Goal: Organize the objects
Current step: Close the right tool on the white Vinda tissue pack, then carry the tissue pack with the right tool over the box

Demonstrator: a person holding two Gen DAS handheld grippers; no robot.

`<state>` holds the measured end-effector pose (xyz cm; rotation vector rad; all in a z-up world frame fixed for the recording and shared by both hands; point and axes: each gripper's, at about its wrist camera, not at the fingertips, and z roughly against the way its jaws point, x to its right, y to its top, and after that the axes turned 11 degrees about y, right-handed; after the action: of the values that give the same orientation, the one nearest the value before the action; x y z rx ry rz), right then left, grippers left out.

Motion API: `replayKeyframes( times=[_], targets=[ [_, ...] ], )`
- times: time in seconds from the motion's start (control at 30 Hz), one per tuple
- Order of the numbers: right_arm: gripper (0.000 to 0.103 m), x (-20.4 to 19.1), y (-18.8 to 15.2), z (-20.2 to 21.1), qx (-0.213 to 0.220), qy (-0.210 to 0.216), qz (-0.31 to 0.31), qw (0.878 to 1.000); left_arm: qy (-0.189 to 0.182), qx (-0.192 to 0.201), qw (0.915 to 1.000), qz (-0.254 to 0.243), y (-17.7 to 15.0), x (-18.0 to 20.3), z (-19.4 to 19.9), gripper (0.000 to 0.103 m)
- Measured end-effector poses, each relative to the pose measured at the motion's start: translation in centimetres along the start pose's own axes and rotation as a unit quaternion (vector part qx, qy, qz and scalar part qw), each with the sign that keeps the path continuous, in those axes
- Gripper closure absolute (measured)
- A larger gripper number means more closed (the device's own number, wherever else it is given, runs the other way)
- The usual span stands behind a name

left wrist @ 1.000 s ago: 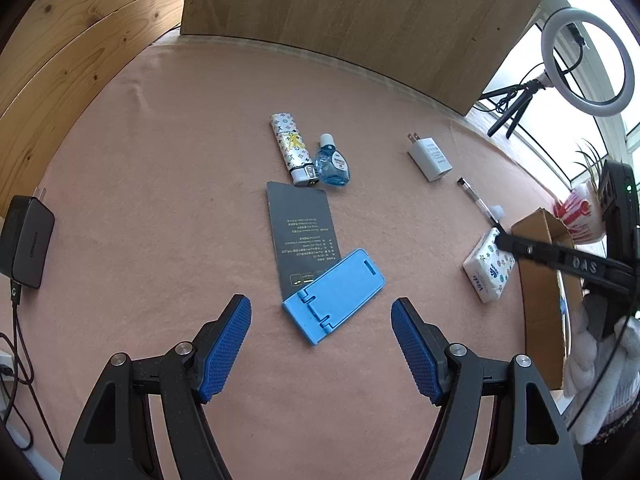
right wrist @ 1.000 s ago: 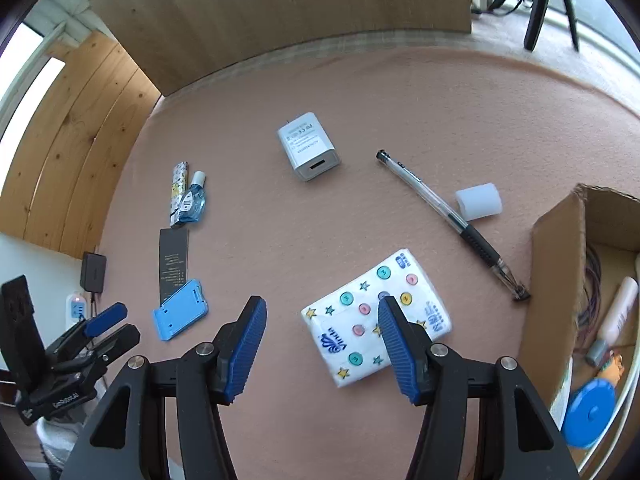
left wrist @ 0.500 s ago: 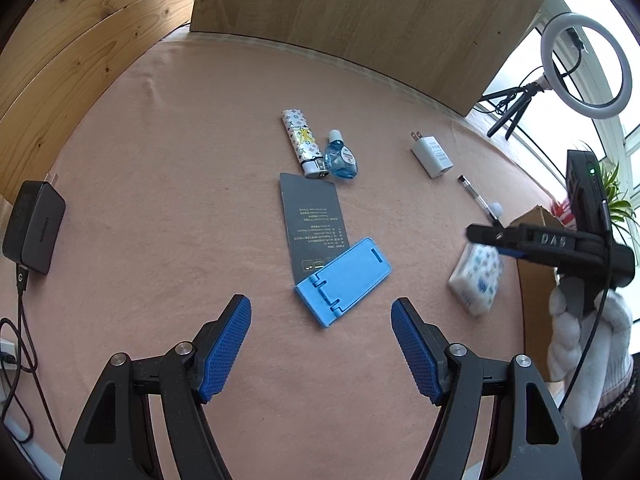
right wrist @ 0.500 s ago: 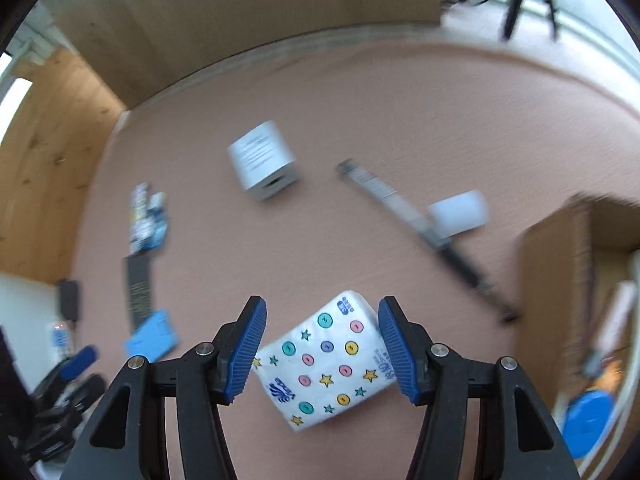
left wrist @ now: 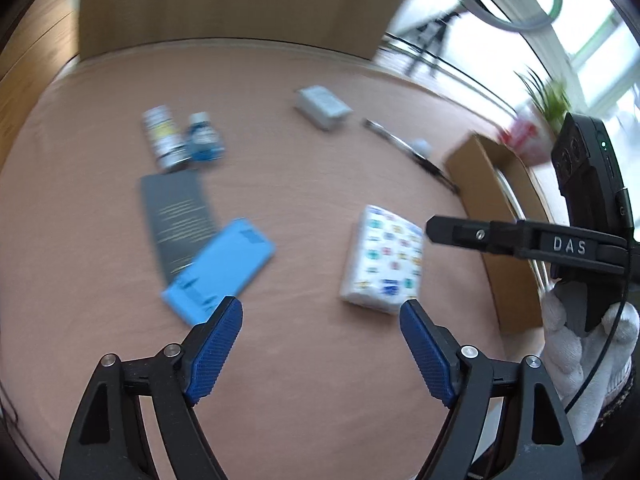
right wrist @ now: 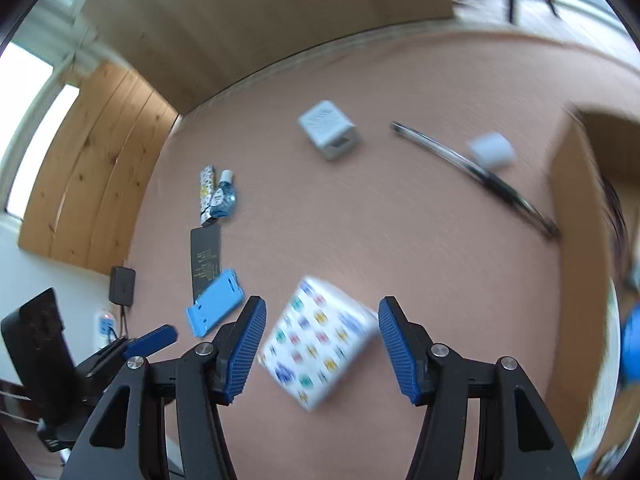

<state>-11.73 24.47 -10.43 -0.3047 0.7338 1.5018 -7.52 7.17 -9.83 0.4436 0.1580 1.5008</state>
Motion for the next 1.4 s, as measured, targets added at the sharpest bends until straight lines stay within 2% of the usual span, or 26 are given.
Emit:
replayKeyframes(
  times=[0.13,0.23,0.43,0.63,0.73,0.83,1.07,1.4],
  targets=[
    [0.048,1.8,-2.1,1.4,0.004,0.011,-0.036,0.999,-0.02,-0.012,0.9985,-0.049,1.1,2.6,-1.3,0.019],
    [0.048,1.9,-2.9,1.9,0.006,0.027,-0.048,0.998,-0.029,-0.015,0.9971,-0.069,1.6,3.8,-2.2,0.019],
    [0.048,0.6,-2.9,1.4,0.007,0.02,-0.032,0.999,-0.058,-0.024,0.9943,-0.086,2.0,4.9,-3.7,0.019],
    [0.05,1.0,-3.0,-0.3,-0.013,0.033,-0.051,0.998,-0.076,-0.017,0.9925,-0.094,2.0,5.6,-4.1,0.021],
    [0.055,1.2,-2.8,-1.0,-0.017,0.035,-0.057,0.998,-0.082,-0.013,0.9917,-0.098,2.0,6.0,-4.1,0.025],
    [0.065,1.1,-2.7,-1.6,-0.026,0.033,-0.055,0.998,-0.079,-0.009,0.9917,-0.101,1.9,6.5,-4.2,0.027],
    [0.065,0.8,-2.9,-1.5,-0.024,0.006,-0.041,0.999,-0.104,-0.003,0.9915,-0.077,1.6,6.7,-3.3,0.029],
    [0.065,0.5,-3.3,1.5,-0.001,0.01,-0.026,1.0,-0.107,0.026,0.9904,-0.083,1.6,9.2,-0.2,0.029]
  ],
)
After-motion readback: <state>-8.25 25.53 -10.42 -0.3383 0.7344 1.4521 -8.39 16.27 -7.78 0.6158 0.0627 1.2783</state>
